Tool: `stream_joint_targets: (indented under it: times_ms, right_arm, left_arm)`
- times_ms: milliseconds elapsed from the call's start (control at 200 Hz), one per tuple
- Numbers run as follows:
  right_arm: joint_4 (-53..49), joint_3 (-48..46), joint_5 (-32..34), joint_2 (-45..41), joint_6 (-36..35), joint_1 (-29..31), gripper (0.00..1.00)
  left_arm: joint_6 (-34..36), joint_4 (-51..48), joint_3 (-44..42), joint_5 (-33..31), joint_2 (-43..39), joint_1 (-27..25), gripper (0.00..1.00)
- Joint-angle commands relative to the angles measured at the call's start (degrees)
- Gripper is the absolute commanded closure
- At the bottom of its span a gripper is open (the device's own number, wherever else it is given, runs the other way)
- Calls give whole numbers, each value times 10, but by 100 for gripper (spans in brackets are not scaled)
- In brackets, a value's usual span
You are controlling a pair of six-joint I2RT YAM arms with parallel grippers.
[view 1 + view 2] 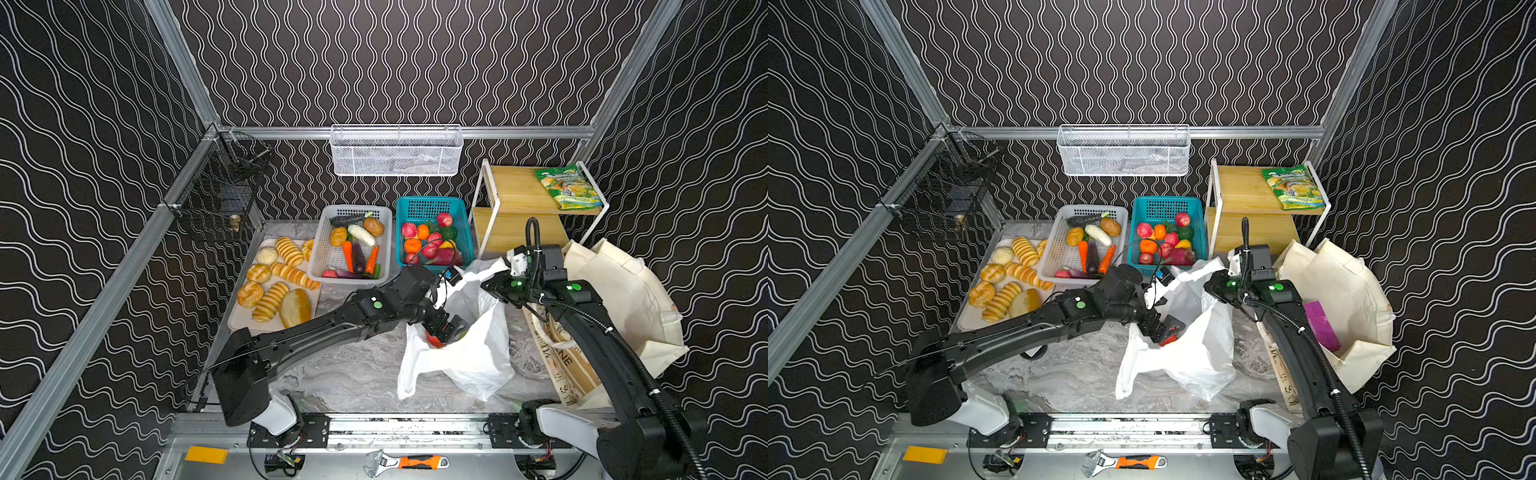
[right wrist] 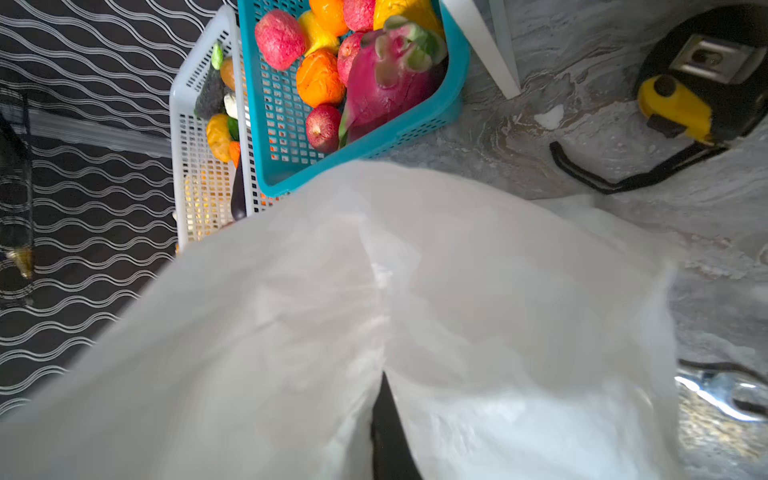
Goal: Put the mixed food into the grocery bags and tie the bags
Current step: 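Carry the red tomato with the left gripper and drop it into the bag, then reach the left gripper into the white basket and grasp the purple eggplant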
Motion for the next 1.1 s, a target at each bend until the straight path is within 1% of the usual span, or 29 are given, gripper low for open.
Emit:
stream_joint_targets:
  times_ms: [0, 50, 120, 240, 310, 340, 365, 405, 445, 500, 641, 801, 941, 1006, 1096]
  right_arm:
    - [8, 1, 4, 1, -1, 0, 100]
    - [13, 1, 6, 2, 1, -1, 100]
    - [10, 8, 11, 6, 0, 0, 100]
    - [13, 11, 12, 8, -2, -1, 100]
    - [9, 13, 14, 10, -7, 0, 100]
    - [5, 14, 15, 11, -7, -1, 100]
    - [4, 15, 15, 12, -7, 0, 100]
    - [5, 13, 12, 13, -7, 0, 100]
    - [6, 11, 9, 14, -7, 0, 100]
    - [5, 13, 6, 17, -7, 0, 100]
    - [-2, 20, 4, 21, -11, 0, 100]
    - [-4, 25, 5, 18, -10, -1, 100]
    - [-7, 28, 9, 14, -9, -1, 100]
    - [-8, 31, 14, 12, -11, 0, 100]
    - [-9, 32, 23, 10, -12, 0, 100]
  left_arm:
    - [20, 100, -41, 7, -58, 0, 2]
    - [26, 121, -63, -12, -97, 0, 3]
    - [46, 127, -93, -58, -142, 1, 12]
    - [61, 139, -151, -160, -212, 3, 23]
    - [39, 121, -167, -236, -238, 15, 28]
    - [21, 102, -165, -263, -240, 31, 29]
    - [2, 78, -159, -271, -236, 50, 30]
    - [-31, 41, -148, -261, -221, 92, 29]
    - [-70, 0, -134, -227, -197, 140, 27]
    - [-107, -40, -117, -187, -162, 199, 25]
    - [-149, -103, -52, -105, -53, 300, 25]
    - [-162, -137, 25, -55, 60, 368, 23]
    - [-159, -190, 110, -76, 165, 401, 22]
    - [-145, -213, 145, -84, 208, 406, 19]
    - [-124, -225, 179, -89, 257, 406, 19]
